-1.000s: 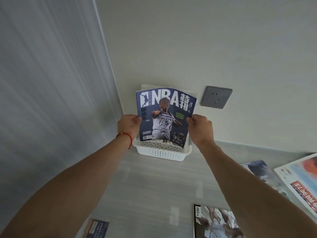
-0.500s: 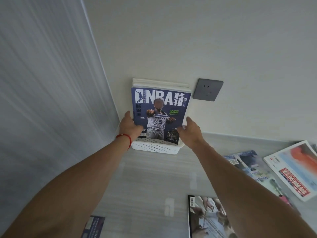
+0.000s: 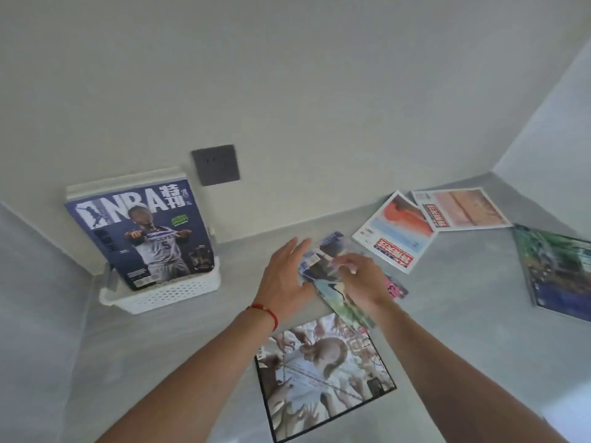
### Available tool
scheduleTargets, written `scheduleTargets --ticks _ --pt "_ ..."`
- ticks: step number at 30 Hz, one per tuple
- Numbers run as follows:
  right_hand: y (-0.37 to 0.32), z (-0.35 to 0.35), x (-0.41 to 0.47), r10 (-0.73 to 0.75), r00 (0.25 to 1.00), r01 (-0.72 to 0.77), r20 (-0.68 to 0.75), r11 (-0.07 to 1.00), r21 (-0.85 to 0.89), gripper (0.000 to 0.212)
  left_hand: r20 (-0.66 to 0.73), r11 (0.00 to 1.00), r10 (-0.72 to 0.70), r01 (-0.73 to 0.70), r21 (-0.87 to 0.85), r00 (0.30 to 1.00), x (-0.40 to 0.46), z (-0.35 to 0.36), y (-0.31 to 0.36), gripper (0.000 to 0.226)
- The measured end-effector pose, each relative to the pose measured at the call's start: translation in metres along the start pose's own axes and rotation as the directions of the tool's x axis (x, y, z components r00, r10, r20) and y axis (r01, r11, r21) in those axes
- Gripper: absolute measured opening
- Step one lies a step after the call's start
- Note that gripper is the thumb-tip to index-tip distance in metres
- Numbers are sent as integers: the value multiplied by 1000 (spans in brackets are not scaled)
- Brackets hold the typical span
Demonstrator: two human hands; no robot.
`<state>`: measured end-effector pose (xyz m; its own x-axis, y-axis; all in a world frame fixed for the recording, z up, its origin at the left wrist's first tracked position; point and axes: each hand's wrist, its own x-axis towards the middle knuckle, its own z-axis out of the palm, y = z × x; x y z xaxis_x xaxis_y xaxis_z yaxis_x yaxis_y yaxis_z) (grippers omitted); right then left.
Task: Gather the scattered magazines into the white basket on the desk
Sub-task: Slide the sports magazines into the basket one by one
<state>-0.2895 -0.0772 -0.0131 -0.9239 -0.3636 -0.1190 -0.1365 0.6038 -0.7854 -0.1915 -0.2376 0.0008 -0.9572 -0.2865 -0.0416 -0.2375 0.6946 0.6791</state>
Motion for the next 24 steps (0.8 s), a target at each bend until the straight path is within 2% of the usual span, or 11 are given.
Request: scheduleTargets --ticks 3,6,11,14,16,18,20,22,24 --pt "64 -59 -10 94 987 -89 -129 995 46 31 142 1000 10 -7 -18 990 14 45 46 88" --pt "124 -119 -18 232 957 -219 -176 972 89 29 225 1000 20 -20 -1 974 31 90 92 90" --pt "210 -202 -20 331 905 -329 -268 943 55 27 239 990 -4 37 -133 971 49 159 166 100" --pt "259 -239 -10 340 876 -351 -343 936 31 28 262 990 -29 64 -126 965 55 193 198 105" --pt "291 -255 2 349 879 -381 -325 924 -37 39 292 995 -15 42 -86 956 62 215 209 106" --pt "320 -270 17 392 895 -436 -215 870 -231 60 318 999 -11 26 -43 948 68 235 218 104" --pt "345 -282 33 469 876 -470 -113 775 -423 77 352 1000 -12 17 -10 936 74 252 224 101" --pt "366 -290 47 519 851 -485 -74 725 -490 82 386 1000 -22 17 17 922 79 267 227 98" --pt "377 -286 52 509 858 -468 -65 725 -505 79 400 999 -28 11 44 916 81 278 225 94"
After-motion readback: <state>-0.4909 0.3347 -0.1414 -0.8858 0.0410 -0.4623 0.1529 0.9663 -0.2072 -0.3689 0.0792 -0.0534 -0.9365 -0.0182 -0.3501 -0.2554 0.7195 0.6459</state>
